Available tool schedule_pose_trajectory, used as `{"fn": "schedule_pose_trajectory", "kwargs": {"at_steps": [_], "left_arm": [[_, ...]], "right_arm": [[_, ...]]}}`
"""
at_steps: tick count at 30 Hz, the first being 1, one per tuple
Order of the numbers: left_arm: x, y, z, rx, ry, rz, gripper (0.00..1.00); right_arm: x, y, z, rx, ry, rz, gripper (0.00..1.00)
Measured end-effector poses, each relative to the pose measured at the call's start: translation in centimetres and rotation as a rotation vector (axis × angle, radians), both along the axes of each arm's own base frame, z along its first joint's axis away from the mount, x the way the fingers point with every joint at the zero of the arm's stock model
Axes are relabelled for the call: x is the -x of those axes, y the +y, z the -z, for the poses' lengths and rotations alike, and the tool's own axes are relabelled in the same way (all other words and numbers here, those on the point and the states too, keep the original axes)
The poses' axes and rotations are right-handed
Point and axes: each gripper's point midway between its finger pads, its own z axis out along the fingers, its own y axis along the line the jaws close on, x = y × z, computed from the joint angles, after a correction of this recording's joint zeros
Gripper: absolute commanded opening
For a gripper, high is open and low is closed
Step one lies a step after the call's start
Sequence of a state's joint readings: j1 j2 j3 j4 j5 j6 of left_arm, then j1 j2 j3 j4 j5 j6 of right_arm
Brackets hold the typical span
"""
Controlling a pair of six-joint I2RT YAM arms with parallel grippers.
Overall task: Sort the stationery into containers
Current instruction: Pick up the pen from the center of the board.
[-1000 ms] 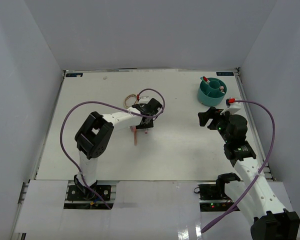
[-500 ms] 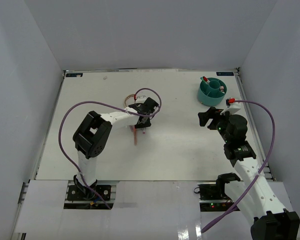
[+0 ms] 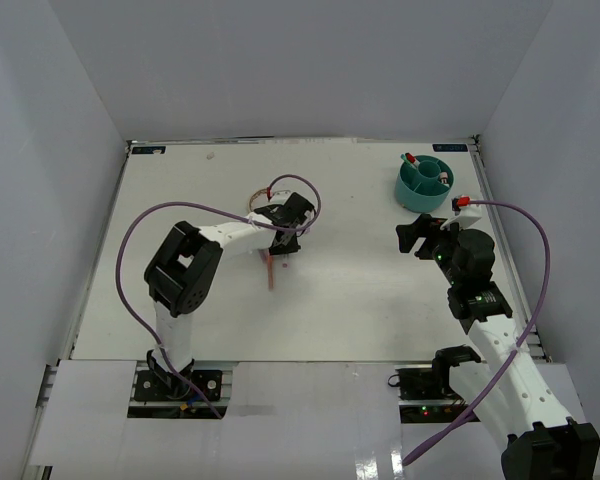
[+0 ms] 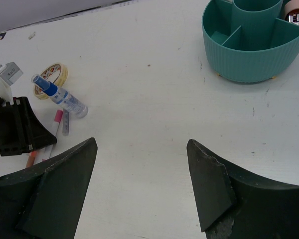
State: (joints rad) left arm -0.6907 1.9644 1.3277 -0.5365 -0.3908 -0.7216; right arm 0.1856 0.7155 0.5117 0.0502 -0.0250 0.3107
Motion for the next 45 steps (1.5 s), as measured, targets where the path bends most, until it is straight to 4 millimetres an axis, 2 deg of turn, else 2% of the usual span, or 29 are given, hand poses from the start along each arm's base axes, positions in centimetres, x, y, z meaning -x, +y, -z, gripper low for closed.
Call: {"fn": "schedule_pose_trajectory", "kwargs": {"at_steps": [7, 13, 16, 19, 24, 28, 36, 41, 45], "left_arm": [[-0.2, 0.2, -0.1, 0.018, -0.009, 0.004, 0.23], [0.1, 0.3, -0.3, 0.032, -0.025, 0.037, 0.16], [0.5, 0.6, -1.1, 0.038, -0.043, 0.065, 0.15], [0.6, 0.6, -3.7, 0.072, -0.099, 0.112, 0.15], [0.1, -0.6, -10.6, 0.174, -0.276, 0.243, 0.15], [0.6, -1.5, -15.7, 0.226, -0.408, 0.386, 0.15], [3.2, -2.8, -22.8, 0.298, -0.604, 0.651, 0.16], [5.3, -3.0, -24.5, 0.331, -0.684, 0.774, 0.17], [6.6, -3.0, -24.0, 0.335, -0.704, 0.84, 0.17]], "right_arm": [[0.0, 0.0, 0.0, 0.0, 0.0, 0.0, 0.79], [0.0, 0.2, 0.2, 0.004, 0.006, -0.014, 0.79], [0.1, 0.7, 0.4, 0.005, 0.011, -0.045, 0.8], [0.4, 1.4, 0.5, 0.006, 0.015, -0.095, 0.8], [1.0, 3.5, 0.0, -0.017, 0.004, -0.225, 0.8], [1.0, 5.6, -2.0, -0.05, -0.01, -0.347, 0.8], [1.0, 10.9, -9.8, -0.139, -0.124, -0.574, 0.8], [1.5, 15.3, -13.2, -0.18, -0.154, -0.713, 0.79], [1.5, 18.1, -14.0, -0.203, -0.138, -0.786, 0.79]]}}
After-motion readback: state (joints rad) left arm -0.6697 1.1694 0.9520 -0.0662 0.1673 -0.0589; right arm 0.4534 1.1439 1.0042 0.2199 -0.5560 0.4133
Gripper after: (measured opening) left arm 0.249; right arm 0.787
